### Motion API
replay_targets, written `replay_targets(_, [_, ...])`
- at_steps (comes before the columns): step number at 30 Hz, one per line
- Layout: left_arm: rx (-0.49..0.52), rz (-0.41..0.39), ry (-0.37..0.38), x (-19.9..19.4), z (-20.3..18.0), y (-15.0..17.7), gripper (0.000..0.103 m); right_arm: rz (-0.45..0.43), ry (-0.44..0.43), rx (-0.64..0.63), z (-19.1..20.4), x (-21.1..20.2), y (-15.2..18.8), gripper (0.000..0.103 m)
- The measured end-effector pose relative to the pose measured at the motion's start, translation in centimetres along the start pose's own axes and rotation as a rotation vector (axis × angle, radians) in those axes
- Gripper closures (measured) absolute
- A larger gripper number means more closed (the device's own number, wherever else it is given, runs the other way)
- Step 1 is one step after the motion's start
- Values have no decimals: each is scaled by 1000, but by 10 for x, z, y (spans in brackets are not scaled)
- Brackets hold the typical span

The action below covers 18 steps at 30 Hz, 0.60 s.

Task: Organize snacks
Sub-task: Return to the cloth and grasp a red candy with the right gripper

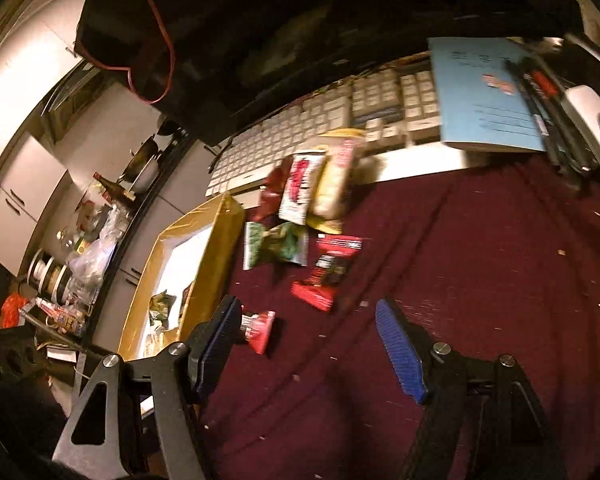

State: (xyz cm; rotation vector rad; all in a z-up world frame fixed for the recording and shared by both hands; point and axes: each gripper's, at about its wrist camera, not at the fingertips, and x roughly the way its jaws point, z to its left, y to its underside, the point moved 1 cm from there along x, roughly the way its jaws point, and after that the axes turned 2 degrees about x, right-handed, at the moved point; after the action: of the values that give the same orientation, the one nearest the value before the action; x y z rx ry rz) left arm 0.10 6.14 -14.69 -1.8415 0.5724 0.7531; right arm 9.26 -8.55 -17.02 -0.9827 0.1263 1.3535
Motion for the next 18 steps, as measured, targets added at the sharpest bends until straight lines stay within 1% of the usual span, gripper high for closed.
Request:
replay_targets(2, [7,27,-36,10,5,2,26,3,24,-1,-5,-1,1,31])
replay_targets(4, [-18,46,-83,15,16,4,26,17,23,9,-7,4,1,32])
replay_targets(5, [-36,57,-90,17,24,5,27,36,9,11,-6,9,1,33])
replay_targets(6, [-34,50,-76,15,27,6,27,45,3,4,-2,14,-1,33])
replay_targets(7, [-34,52,-73,12,29,6,27,52,13,-9,1,19,-3,33])
replay_targets(9, [-16,56,-106,7,31,6,27,56,47,-29,8,27,-8,33])
replay_targets(11, [-15,65,-136,5,35,8,27,78,75,-12,11,39,-13,34])
replay_targets(12, [-12,67,-145,3,37,9,27,93,77,5,13,45,-15,40])
replay_targets(14, [-31,72,-146,0,43,13,27,105,96,8,19,57,-20,47])
replay_targets(16, [-38,70,-123,-4,43,15,27,100,157,-4,24,67,-23,52])
replay_targets(17, [-38,63,-101,-10,43,16,27,104,204,-15,27,74,-23,57])
replay_targets(18, [-41,53,-89,-13,43,15,27,107,235,-18,29,79,-23,58])
